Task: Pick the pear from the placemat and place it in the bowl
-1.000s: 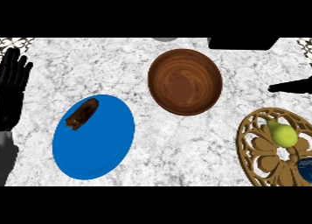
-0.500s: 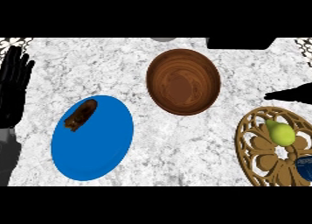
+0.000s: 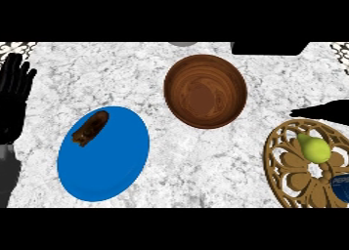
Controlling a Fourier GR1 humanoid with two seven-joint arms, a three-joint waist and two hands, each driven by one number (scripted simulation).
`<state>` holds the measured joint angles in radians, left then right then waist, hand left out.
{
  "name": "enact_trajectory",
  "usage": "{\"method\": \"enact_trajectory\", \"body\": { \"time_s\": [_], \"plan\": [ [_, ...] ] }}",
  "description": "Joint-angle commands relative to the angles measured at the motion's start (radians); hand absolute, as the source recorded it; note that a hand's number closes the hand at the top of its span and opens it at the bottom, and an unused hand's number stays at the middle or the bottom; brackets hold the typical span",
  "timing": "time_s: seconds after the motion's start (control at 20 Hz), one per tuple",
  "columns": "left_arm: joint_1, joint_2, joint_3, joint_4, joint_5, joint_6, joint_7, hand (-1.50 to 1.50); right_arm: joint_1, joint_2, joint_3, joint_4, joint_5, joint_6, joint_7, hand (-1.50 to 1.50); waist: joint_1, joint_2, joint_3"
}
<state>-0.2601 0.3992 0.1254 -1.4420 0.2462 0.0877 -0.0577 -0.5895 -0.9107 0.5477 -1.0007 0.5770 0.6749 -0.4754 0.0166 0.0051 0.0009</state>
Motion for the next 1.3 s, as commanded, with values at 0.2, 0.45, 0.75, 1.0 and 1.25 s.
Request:
{"method": "enact_trajectory", "body": {
  "time_s": [0.2, 0.45, 0.75, 1.0, 1.25],
  "plan": [
    [0.017, -0.014, -0.004, -0.065, -0.012, 0.004, 0.042, 0.00, -0.066, 0.084, 0.035, 0.141, 0.066, 0.024, -0.163, -1.50, 0.006, -0.002, 0.000],
    [0.058, -0.037, 0.007, -0.049, -0.031, -0.006, -0.013, 0.00, -0.028, 0.091, 0.043, 0.173, 0.115, -0.014, -0.165, -1.50, -0.006, -0.003, -0.001],
    [-0.023, 0.007, 0.073, 0.064, 0.000, -0.066, -0.023, 0.00, -0.023, 0.081, 0.042, 0.192, 0.154, -0.034, -0.209, -1.50, -0.013, -0.002, -0.001],
    [0.047, -0.041, 0.018, -0.084, -0.054, -0.010, 0.028, 0.00, -0.047, 0.180, 0.042, 0.335, 0.218, -0.115, -0.192, -1.50, 0.002, -0.002, 0.000],
    [0.026, -0.082, 0.017, -0.014, -0.066, -0.007, -0.012, 0.00, -0.021, 0.242, 0.034, 0.361, 0.251, -0.128, -0.130, -1.50, -0.008, -0.003, -0.001]
  ]
}}
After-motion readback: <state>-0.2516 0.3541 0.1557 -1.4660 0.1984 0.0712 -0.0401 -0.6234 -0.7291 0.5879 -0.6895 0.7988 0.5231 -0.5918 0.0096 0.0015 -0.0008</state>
